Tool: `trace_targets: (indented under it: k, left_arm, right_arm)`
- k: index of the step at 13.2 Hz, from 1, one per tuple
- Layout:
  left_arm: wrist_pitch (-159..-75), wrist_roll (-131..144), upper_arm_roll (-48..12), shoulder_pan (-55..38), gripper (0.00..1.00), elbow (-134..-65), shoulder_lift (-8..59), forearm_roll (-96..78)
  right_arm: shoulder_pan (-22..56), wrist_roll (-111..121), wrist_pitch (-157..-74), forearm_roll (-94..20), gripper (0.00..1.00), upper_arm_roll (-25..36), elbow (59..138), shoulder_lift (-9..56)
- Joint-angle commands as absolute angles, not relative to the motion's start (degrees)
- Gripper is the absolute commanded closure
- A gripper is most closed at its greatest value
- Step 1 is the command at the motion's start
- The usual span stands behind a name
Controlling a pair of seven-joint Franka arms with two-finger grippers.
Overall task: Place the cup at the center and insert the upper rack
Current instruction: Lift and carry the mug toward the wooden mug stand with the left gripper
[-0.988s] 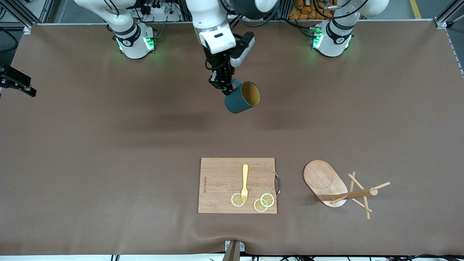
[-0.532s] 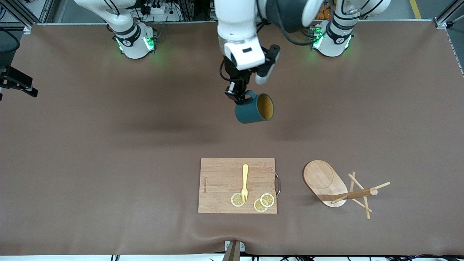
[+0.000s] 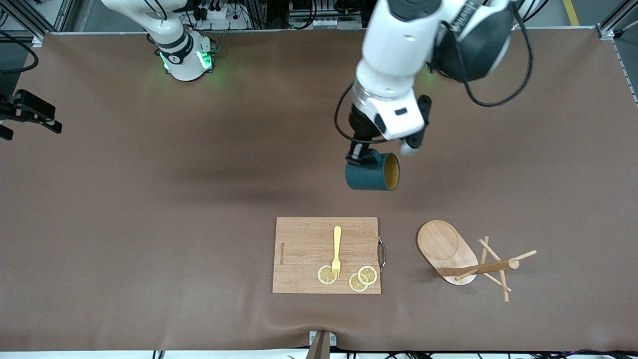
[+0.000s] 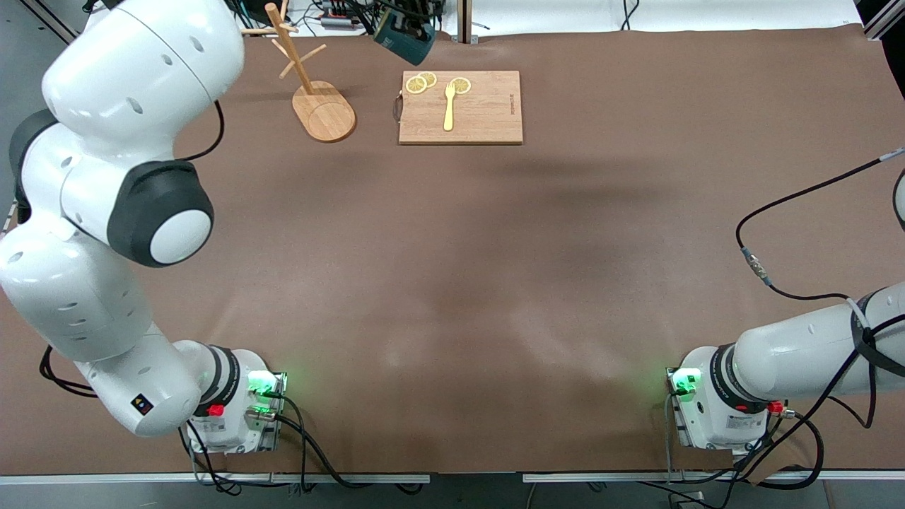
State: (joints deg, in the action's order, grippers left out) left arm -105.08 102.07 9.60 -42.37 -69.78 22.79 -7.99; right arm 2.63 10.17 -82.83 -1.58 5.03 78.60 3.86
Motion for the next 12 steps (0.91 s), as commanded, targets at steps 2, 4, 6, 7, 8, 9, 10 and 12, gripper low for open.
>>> trace_targets:
  k: [2, 4, 6, 7, 8, 9, 10, 12]
  left_arm:
    - [-106.1, 93.7, 9.1, -35.5, 1.0, -71.4, 21.3, -18.3]
    - [-106.1, 90.4, 9.2, -32.4, 1.0, -71.5, 21.4, -23.0]
    - [-106.1, 87.3, 9.3, -30.0, 1.0, -71.5, 21.6, -27.9]
    - [-106.0, 86.1, 9.4, -29.2, 1.0, -71.6, 21.6, -29.5]
    - [-106.0, 84.8, 9.4, -28.7, 1.0, -71.7, 21.8, -30.7]
    - [-106.0, 83.3, 9.3, -27.8, 1.0, -71.9, 21.9, -32.2]
    - [-105.9, 81.5, 9.4, -27.0, 1.0, -72.1, 21.9, -34.2]
    - [-105.3, 79.3, 9.3, -25.2, 1.0, -72.5, 22.0, -37.0]
  right_arm:
    - [2.7, 10.0, -82.4, -1.9, 0.0, 5.3, 78.2, 4.2]
    - [2.7, 10.0, -82.4, -1.8, 0.0, 5.4, 78.2, 4.2]
    - [2.4, 10.2, -82.4, -1.8, 0.0, 5.4, 78.5, 4.1]
    - [2.4, 10.0, -82.4, -1.8, 0.0, 5.4, 78.7, 4.0]
    - [2.2, 10.0, -82.4, -1.8, 0.0, 5.4, 79.3, 4.0]
    - [2.0, 9.9, -82.4, -1.8, 0.0, 5.4, 80.0, 3.9]
    - [1.9, 9.9, -82.4, -1.7, 0.0, 5.4, 80.7, 3.7]
    - [1.2, 9.8, -82.4, -1.8, 0.0, 5.4, 80.9, 3.6]
